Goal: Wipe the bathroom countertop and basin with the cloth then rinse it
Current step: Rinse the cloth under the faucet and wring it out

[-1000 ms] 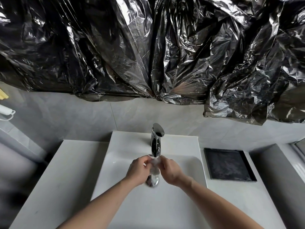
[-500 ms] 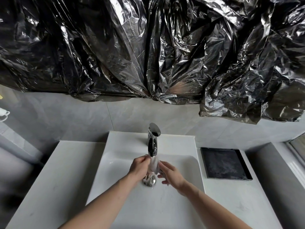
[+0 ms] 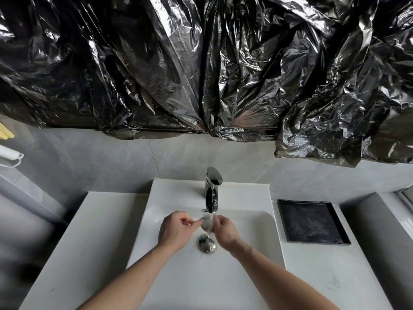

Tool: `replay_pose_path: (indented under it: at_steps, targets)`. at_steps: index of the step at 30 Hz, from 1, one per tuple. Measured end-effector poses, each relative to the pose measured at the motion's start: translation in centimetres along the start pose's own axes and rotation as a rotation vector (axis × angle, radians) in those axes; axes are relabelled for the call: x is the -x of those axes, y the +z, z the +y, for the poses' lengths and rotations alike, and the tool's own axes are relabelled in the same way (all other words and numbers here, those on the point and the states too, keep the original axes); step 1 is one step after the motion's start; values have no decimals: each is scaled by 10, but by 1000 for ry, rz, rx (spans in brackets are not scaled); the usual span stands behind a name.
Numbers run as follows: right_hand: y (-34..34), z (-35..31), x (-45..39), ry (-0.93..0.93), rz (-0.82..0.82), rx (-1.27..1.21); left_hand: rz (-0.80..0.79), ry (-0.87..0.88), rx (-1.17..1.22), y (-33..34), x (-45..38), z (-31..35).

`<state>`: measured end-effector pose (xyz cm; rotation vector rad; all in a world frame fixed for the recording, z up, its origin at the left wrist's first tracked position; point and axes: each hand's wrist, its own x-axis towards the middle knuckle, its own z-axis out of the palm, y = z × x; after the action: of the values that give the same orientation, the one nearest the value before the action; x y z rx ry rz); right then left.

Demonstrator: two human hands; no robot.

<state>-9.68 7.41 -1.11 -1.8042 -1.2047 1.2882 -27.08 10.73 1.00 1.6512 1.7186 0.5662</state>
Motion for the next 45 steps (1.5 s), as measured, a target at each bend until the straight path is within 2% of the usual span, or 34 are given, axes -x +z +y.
replay_pose_path:
  at_steps: [3,5,7,9,12,15,19,24,28,32,35,37,41,45]
  targets:
    - [-4,-3,-2,-53,-60,117,-177,73,91,1,3,1]
    - [-6,-11,2,-36,-76,38,-298,119,162,4,4,3]
    - [-9,-18,4,74,-105,-98,-339,124,211,10,2,5]
    - [-14,-19,5,173,-161,-145,-314,91,200,15,-2,7]
    - [-16,-8,2,201,-175,-94,-254,33,129,20,-8,13]
    - [-20,-4,12,145,-134,-117,-216,-23,65,24,-12,24]
    - [-25,6,18,-18,-52,-141,-215,-84,42,30,-16,39]
    - [-28,14,13,-108,25,108,-252,-165,79,29,-18,49]
    - [-25,8,11,-93,-8,197,-294,-199,100,22,-20,39]
    - [-19,7,6,18,19,57,-247,-126,-32,18,-20,22]
    - [-17,-2,11,128,-40,-90,-365,-37,202,18,-12,15]
    - [-13,-9,13,182,-98,-201,-449,1,272,19,-6,14]
    - [-2,-17,7,314,-49,-375,-430,-19,394,18,-2,16]
    - [-6,-17,-6,387,19,-470,-419,45,391,17,-3,15]
